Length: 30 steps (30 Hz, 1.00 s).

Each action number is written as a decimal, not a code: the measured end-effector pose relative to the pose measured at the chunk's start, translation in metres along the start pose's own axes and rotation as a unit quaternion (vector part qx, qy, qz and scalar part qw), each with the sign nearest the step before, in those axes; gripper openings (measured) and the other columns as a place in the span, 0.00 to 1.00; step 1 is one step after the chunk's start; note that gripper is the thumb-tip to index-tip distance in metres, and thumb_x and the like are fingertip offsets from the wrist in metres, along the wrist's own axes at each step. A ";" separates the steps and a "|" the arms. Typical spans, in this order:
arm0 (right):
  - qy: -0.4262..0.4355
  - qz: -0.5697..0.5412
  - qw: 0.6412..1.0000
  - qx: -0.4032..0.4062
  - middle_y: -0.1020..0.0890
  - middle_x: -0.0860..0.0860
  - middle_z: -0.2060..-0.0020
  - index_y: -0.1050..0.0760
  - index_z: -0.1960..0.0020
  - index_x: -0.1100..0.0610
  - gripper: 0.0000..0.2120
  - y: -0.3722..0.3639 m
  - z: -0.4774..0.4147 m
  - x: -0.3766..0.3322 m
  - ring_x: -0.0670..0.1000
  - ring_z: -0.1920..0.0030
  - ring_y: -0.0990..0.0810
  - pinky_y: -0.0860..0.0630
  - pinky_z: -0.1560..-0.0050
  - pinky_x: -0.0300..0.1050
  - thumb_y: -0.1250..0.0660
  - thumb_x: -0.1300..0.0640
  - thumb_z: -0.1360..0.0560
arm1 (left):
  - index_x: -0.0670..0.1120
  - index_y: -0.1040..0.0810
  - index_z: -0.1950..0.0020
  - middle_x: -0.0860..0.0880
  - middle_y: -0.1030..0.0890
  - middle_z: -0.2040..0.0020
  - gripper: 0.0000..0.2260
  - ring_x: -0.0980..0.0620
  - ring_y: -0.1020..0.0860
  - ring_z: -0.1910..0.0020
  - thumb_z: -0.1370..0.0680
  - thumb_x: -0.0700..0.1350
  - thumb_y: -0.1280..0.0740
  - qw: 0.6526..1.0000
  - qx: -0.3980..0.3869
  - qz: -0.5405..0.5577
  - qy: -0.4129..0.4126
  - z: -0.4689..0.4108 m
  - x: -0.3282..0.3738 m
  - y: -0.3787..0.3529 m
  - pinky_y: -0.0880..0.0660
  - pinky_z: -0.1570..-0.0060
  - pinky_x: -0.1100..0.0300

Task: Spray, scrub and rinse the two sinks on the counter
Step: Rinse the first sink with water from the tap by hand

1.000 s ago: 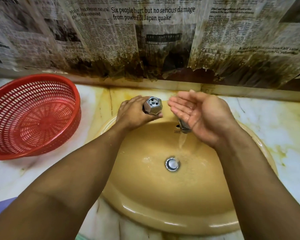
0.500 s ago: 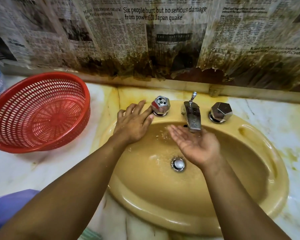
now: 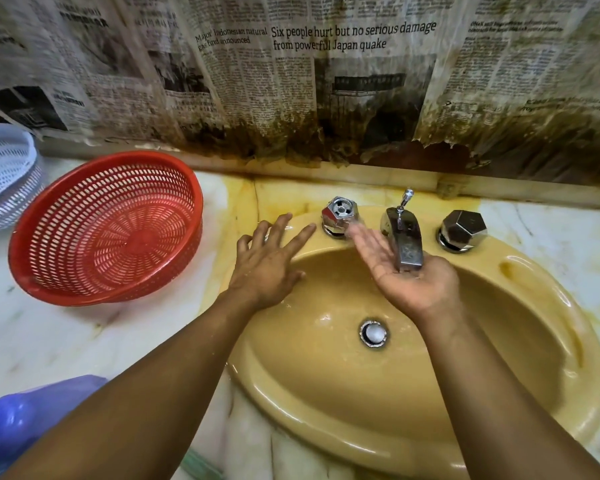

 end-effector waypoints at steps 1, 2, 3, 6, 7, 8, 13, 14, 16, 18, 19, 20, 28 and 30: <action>0.008 0.018 0.999 0.025 0.23 0.76 0.39 0.30 0.34 0.76 0.27 0.000 0.000 0.001 0.73 0.34 0.24 0.29 0.29 0.63 0.51 0.52 0.13 | 0.69 0.62 0.20 0.52 0.59 0.16 0.40 0.40 0.51 0.19 0.19 0.61 0.35 1.000 -0.003 0.002 -0.002 0.000 0.000 0.001 0.45 0.27 0.40; 0.025 0.043 0.997 0.057 0.21 0.73 0.40 0.28 0.34 0.74 0.24 0.005 -0.001 0.000 0.70 0.36 0.21 0.25 0.33 0.60 0.50 0.54 0.13 | 0.69 0.63 0.20 0.52 0.59 0.16 0.40 0.40 0.51 0.19 0.19 0.61 0.35 1.000 -0.004 0.004 -0.004 0.000 0.000 0.001 0.45 0.27 0.40; 0.046 0.077 0.991 0.101 0.18 0.69 0.42 0.25 0.36 0.71 0.22 0.013 -0.001 0.000 0.64 0.40 0.18 0.22 0.39 0.55 0.49 0.56 0.13 | 0.69 0.63 0.20 0.51 0.59 0.16 0.40 0.40 0.51 0.19 0.19 0.62 0.35 1.000 -0.003 0.005 -0.007 -0.001 -0.001 0.002 0.45 0.27 0.39; 0.092 0.117 0.966 0.213 0.18 0.57 0.60 0.23 0.50 0.62 0.15 0.047 0.001 -0.007 0.51 0.62 0.21 0.26 0.61 0.44 0.47 0.61 0.15 | 0.69 0.61 0.19 0.50 0.57 0.16 0.40 0.40 0.49 0.20 0.19 0.62 0.35 1.000 0.005 -0.004 -0.019 -0.001 -0.004 0.003 0.43 0.28 0.39; 0.115 0.120 0.959 0.228 0.20 0.55 0.67 0.24 0.54 0.61 0.14 0.052 0.005 -0.011 0.50 0.67 0.25 0.29 0.65 0.42 0.48 0.63 0.17 | 0.68 0.61 0.19 0.50 0.56 0.16 0.40 0.39 0.48 0.20 0.19 0.62 0.35 1.000 0.005 -0.007 -0.023 -0.001 -0.004 0.002 0.42 0.29 0.38; 0.145 0.133 0.953 0.231 0.22 0.53 0.72 0.25 0.54 0.59 0.15 0.051 0.010 -0.017 0.49 0.69 0.27 0.30 0.67 0.41 0.48 0.63 0.18 | 0.68 0.62 0.19 0.49 0.56 0.16 0.40 0.39 0.48 0.20 0.19 0.62 0.35 0.999 0.007 -0.013 -0.028 -0.002 -0.004 0.001 0.42 0.29 0.38; 0.296 0.342 0.885 0.114 0.14 0.59 0.56 0.21 0.46 0.64 0.13 -0.015 0.036 -0.012 0.50 0.62 0.15 0.18 0.60 0.41 0.44 0.61 0.17 | 0.62 0.61 0.18 0.46 0.55 0.16 0.44 0.39 0.46 0.20 0.22 0.63 0.34 0.995 -0.004 -0.054 -0.080 -0.019 -0.006 0.001 0.42 0.27 0.38; 0.291 0.379 0.876 0.072 0.14 0.62 0.53 0.22 0.44 0.66 0.13 -0.028 0.039 -0.006 0.52 0.57 0.13 0.16 0.54 0.43 0.43 0.61 0.17 | 0.60 0.60 0.18 0.47 0.54 0.16 0.45 0.40 0.47 0.19 0.24 0.64 0.33 0.995 -0.011 -0.050 -0.086 -0.024 -0.006 0.002 0.42 0.26 0.39; 0.242 0.438 0.866 0.002 0.14 0.63 0.48 0.23 0.40 0.68 0.13 -0.045 0.041 0.008 0.57 0.47 0.13 0.16 0.44 0.48 0.42 0.61 0.16 | 0.58 0.58 0.18 0.48 0.53 0.16 0.46 0.43 0.47 0.19 0.25 0.65 0.32 0.995 -0.019 -0.047 -0.089 -0.031 -0.007 0.004 0.43 0.25 0.40; 0.202 0.463 0.863 -0.015 0.15 0.64 0.46 0.24 0.38 0.69 0.15 -0.044 0.044 0.017 0.59 0.43 0.14 0.18 0.39 0.51 0.43 0.59 0.14 | 0.58 0.59 0.17 0.48 0.52 0.16 0.46 0.44 0.46 0.19 0.25 0.66 0.33 0.995 -0.016 -0.047 -0.089 -0.033 -0.006 0.004 0.43 0.26 0.41; 0.199 0.454 0.869 -0.008 0.15 0.65 0.46 0.24 0.38 0.69 0.16 -0.039 0.046 0.020 0.60 0.43 0.14 0.18 0.38 0.51 0.44 0.59 0.14 | 0.59 0.59 0.17 0.49 0.52 0.16 0.46 0.44 0.46 0.19 0.24 0.67 0.34 0.995 -0.015 -0.044 -0.085 -0.030 -0.007 0.003 0.42 0.26 0.41; 0.210 0.436 0.875 0.003 0.15 0.65 0.47 0.24 0.38 0.69 0.16 -0.030 0.046 0.020 0.60 0.44 0.14 0.18 0.39 0.51 0.44 0.59 0.14 | 0.59 0.60 0.17 0.49 0.52 0.16 0.45 0.44 0.46 0.19 0.23 0.67 0.34 0.996 -0.013 -0.038 -0.080 -0.028 -0.006 0.002 0.41 0.27 0.42; 0.191 0.284 0.923 0.177 0.18 0.60 0.52 0.23 0.46 0.65 0.15 0.065 0.037 0.000 0.58 0.52 0.17 0.22 0.51 0.49 0.46 0.58 0.16 | 0.55 0.56 0.16 0.39 0.44 0.20 0.37 0.38 0.43 0.22 0.18 0.66 0.42 0.992 0.031 -0.045 0.114 0.026 0.002 -0.005 0.37 0.32 0.39; 0.162 0.207 0.949 0.174 0.19 0.64 0.45 0.25 0.41 0.68 0.17 0.066 0.025 0.000 0.62 0.48 0.18 0.22 0.45 0.52 0.48 0.58 0.14 | 0.55 0.56 0.15 0.37 0.44 0.20 0.35 0.36 0.42 0.23 0.16 0.63 0.43 0.988 0.032 -0.049 0.146 0.043 0.003 -0.008 0.36 0.32 0.39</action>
Point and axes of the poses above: each hand's wrist, its own z-axis away from the middle knuckle, its own y-axis out of the back of the hand, x = y × z, the point moved 1 cm from there along -z, towards the middle knuckle
